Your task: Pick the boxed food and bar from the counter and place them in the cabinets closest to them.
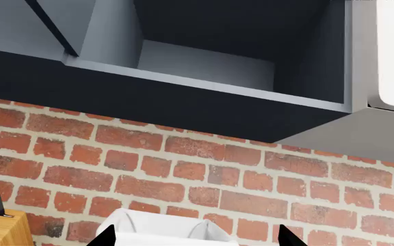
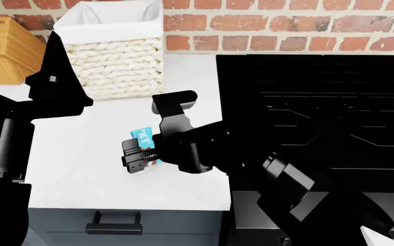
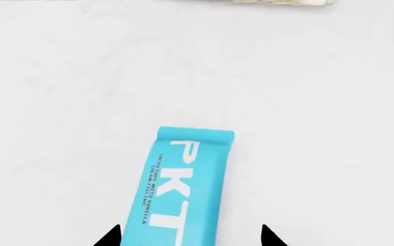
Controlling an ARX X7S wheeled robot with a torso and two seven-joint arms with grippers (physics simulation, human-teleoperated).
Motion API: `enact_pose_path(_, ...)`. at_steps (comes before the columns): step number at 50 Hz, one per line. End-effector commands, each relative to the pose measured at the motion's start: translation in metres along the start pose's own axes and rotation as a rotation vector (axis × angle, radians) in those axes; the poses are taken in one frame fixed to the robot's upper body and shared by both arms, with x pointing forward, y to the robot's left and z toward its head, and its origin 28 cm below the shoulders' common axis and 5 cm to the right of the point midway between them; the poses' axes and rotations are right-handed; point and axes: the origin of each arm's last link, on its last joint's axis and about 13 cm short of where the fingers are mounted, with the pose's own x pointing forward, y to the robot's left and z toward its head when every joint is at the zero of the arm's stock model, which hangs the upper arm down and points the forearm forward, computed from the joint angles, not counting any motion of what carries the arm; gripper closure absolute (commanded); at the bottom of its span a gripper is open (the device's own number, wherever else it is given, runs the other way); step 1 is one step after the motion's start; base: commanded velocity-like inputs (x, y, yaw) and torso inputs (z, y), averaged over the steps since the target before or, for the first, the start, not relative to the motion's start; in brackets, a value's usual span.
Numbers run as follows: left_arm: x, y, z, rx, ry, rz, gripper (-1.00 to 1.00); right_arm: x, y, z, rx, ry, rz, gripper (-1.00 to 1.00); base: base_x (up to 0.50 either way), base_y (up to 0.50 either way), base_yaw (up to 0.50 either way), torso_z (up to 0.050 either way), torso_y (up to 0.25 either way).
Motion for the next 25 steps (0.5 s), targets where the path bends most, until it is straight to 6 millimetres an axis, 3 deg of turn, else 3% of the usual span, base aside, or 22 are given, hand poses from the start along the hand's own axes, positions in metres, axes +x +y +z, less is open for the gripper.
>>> enact_pose_path(1, 0.0, 0.0, 0.0, -0.001, -0.001, -0.001, -1.0, 0.015, -0.007, -0.014, 0.038, 0.065, 0.02, -1.0, 0.0, 0.0, 0.0, 0.0, 0.0)
enact_pose_path(2, 0.0, 0.0, 0.0, -0.001, -0.001, -0.001, -1.0, 0.016, -0.007, -0.015, 0.044, 0.072, 0.019, -1.0, 0.0, 0.0, 0.0, 0.0, 0.0)
enact_pose_path(3, 0.0, 0.0, 0.0, -0.001, -0.001, -0.001, -1.0, 0.016, -0.008, -0.016, 0.044, 0.078, 0.018, 1.0, 0.0, 0.0, 0.0, 0.0, 0.0)
enact_pose_path(19, 0.0, 0.0, 0.0, -0.001, 0.001, -0.005, -1.0, 0.014, -0.003, -0.014, 0.021, 0.063, 0.001, 1.0, 0.0, 0.0, 0.0, 0.0, 0.0)
enact_pose_path(25, -0.001, -0.001, 0.0, -0.001, 0.002, -0.008, -1.0, -0.009, 0.0, 0.006, -0.024, -0.067, -0.019, 1.0, 0.0, 0.0, 0.0, 0.0, 0.0)
